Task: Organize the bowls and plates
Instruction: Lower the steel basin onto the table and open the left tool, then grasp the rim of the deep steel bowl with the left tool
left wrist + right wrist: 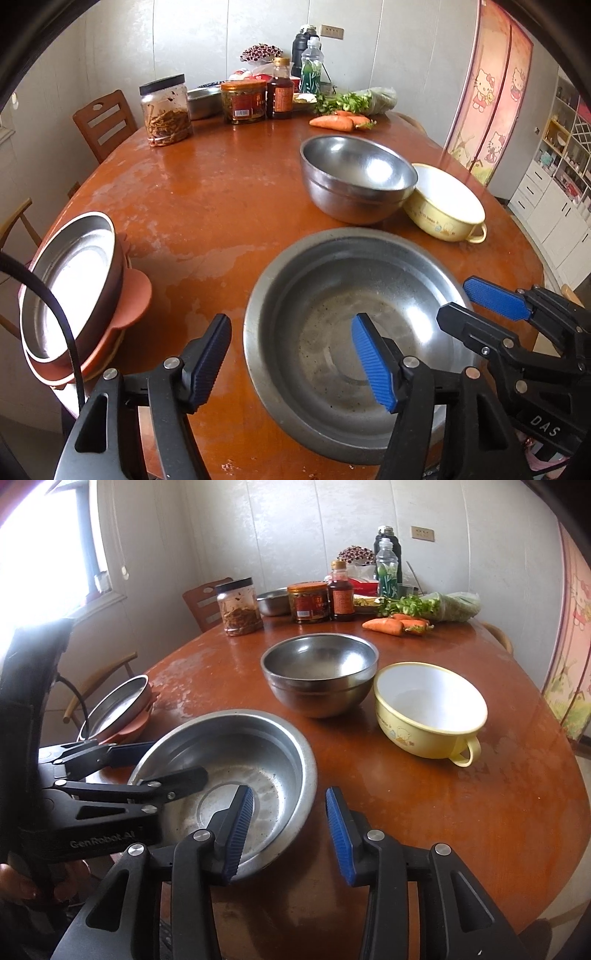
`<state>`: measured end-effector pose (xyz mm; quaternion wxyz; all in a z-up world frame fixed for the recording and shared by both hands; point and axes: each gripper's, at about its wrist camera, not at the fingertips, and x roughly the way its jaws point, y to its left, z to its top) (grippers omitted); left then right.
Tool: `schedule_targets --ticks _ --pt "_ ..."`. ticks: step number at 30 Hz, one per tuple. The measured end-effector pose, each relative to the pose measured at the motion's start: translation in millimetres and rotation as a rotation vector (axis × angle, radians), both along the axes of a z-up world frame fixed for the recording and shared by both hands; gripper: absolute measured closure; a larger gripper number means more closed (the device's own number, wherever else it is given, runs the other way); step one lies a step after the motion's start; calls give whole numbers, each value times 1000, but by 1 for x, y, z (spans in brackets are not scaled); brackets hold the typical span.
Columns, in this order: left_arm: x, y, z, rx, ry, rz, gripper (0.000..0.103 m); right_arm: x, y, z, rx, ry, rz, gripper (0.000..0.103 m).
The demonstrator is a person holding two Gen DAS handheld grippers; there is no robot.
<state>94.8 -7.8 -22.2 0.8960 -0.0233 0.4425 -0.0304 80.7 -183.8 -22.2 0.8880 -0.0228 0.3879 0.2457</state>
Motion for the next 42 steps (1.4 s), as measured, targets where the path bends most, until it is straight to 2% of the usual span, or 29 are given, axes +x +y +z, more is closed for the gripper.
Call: schedule_targets --ticks 13,25,42 --pt "30 2 25 -14 8 1 35 38 -10 22 28 7 -31 57" --pt "72 4 42 -16 20 9 35 86 -8 43 1 1 -53 57" --pt "125 -6 32 -12 83 -17 35 152 3 24 -73 52 -44 57"
